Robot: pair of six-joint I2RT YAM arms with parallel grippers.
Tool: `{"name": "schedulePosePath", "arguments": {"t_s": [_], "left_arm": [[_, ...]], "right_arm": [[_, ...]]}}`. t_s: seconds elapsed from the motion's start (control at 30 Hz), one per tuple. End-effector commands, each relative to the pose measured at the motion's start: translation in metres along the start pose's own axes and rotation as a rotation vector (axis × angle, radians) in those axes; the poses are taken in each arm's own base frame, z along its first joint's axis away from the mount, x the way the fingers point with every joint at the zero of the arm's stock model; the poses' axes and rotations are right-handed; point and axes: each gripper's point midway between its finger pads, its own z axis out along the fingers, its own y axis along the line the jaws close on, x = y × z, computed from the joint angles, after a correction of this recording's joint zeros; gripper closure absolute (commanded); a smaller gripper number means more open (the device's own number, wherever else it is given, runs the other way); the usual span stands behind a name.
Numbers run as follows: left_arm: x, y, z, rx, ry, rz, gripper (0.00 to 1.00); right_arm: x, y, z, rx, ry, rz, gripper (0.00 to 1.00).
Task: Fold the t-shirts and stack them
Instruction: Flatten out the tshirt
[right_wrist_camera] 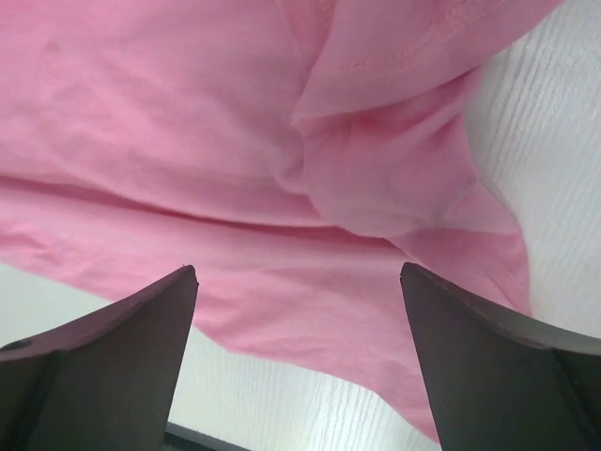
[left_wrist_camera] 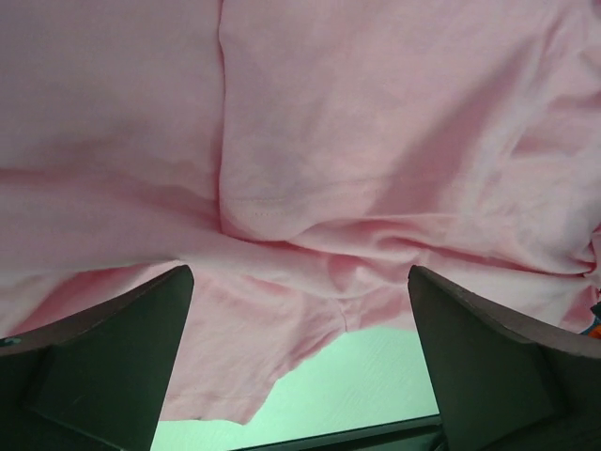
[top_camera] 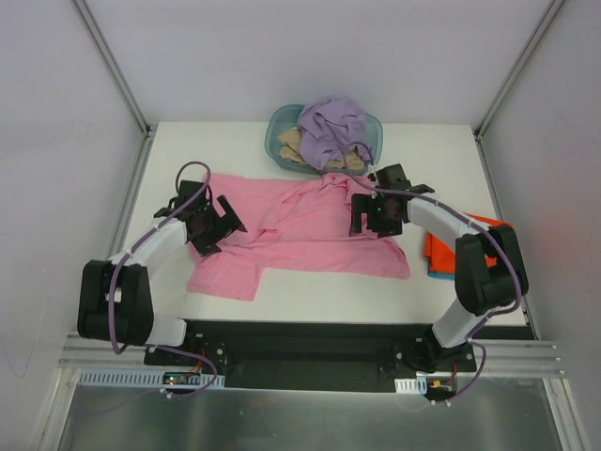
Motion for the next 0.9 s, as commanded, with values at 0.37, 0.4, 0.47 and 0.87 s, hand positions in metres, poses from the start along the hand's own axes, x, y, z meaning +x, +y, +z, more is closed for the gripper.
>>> {"name": "schedulePosePath", "arguments": {"t_s": [0.37, 0.4, 0.47, 0.87], "left_arm": [[0.047, 0.113, -0.107, -0.371, -0.225, -0.243, 0.01], [0.05, 0.118, -0.106, -0.381, -0.222, -0.264, 0.01], [0.055, 0.13, -0.101, -0.423, -0.22, -0.32, 0.01], [0.044, 0.15, -0.056, -0.395, -0.228, -0.43, 0.37]], "right_arm": [[-0.021, -0.042, -0.141, 0.239, -0.467, 0.046, 0.03], [-0.022, -0.048, -0.147, 0.255, -0.491, 0.063, 0.03], [-0.02, -0.055, -0.148, 0.272, -0.506, 0.09, 0.03], [-0.02, -0.06, -0.145, 0.257, -0.496, 0.102, 0.03]]}}
